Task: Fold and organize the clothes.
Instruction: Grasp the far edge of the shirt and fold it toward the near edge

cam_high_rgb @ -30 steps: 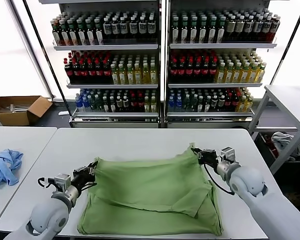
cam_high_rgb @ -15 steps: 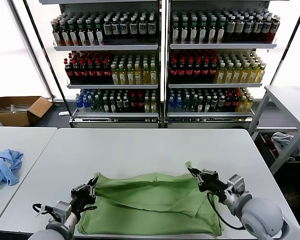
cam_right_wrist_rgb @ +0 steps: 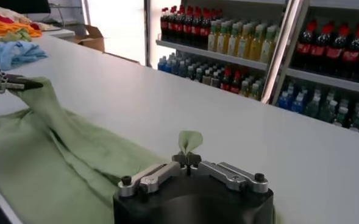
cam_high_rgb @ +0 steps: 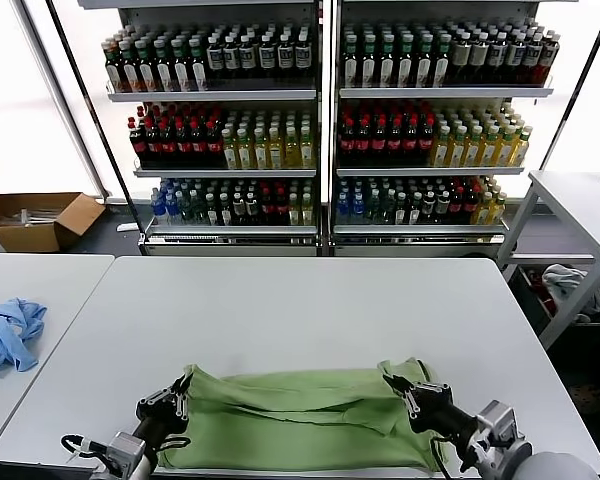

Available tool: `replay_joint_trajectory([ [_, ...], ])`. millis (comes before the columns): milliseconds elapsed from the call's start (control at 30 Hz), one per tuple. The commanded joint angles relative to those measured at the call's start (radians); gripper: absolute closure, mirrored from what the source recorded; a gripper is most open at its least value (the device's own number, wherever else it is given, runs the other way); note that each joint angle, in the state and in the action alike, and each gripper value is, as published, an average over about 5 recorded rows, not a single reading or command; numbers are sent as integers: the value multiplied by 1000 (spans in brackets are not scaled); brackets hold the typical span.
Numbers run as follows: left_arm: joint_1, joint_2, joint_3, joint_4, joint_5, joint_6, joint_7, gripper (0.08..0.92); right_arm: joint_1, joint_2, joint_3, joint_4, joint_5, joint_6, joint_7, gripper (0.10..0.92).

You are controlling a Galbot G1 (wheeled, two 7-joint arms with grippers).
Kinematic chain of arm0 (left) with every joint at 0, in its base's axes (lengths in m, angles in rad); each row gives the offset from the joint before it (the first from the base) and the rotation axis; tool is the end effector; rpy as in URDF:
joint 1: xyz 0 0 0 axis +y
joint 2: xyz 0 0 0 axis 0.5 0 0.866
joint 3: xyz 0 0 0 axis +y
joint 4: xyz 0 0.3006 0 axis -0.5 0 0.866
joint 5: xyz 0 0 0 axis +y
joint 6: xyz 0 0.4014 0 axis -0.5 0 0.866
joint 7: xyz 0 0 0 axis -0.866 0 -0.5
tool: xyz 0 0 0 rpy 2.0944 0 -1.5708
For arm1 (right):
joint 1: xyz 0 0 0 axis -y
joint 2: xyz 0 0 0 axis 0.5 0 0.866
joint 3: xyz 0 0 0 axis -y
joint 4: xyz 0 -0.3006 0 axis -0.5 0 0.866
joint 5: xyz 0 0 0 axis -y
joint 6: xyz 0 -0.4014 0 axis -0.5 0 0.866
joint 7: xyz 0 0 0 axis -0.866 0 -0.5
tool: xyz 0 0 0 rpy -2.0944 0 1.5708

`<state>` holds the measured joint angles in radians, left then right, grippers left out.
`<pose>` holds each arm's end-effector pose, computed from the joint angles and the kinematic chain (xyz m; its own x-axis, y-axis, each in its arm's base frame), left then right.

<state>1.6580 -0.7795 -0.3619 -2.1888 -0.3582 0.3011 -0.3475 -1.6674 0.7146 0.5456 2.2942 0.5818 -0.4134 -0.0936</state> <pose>0.2156 0.0114 -0.2550 -0.9103 0.1038 0.4006 0.2406 0.9203 0.3084 0.2344 -0.0307 -0.1894 -0.7404 -0.4784 0.4722 -0.5660 0.8226 -0.0541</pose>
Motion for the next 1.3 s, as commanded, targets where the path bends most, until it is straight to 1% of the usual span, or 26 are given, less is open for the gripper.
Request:
replay_joint_trajectory([
  [33,66,-27,13,22,99,-30,-69,915,-133,9,54,21,-23,22,-5,919],
  [167,73,-42,34,31,106,-34,-82,915,-124,28,34,-1,-24,27,14,919],
  [367,34,-58,68,90,122,-46,-81,915,-129,62,7,-53,-31,56,75,919],
  [700,-15,-62,111,145,117,-45,-57,914,-134,135,-44,-91,-15,148,257,919],
  [1000,-38,-61,124,178,108,-40,-54,914,-120,190,-102,-112,9,223,460,916],
  [1100,-41,-60,121,173,108,-39,-55,914,-104,198,-109,-98,23,245,498,874],
  [1233,-35,-58,96,130,109,-37,-63,908,-79,199,-86,-49,47,255,513,759],
  [1300,-25,-56,74,91,109,-34,-71,876,-66,197,-65,-25,51,253,516,707],
])
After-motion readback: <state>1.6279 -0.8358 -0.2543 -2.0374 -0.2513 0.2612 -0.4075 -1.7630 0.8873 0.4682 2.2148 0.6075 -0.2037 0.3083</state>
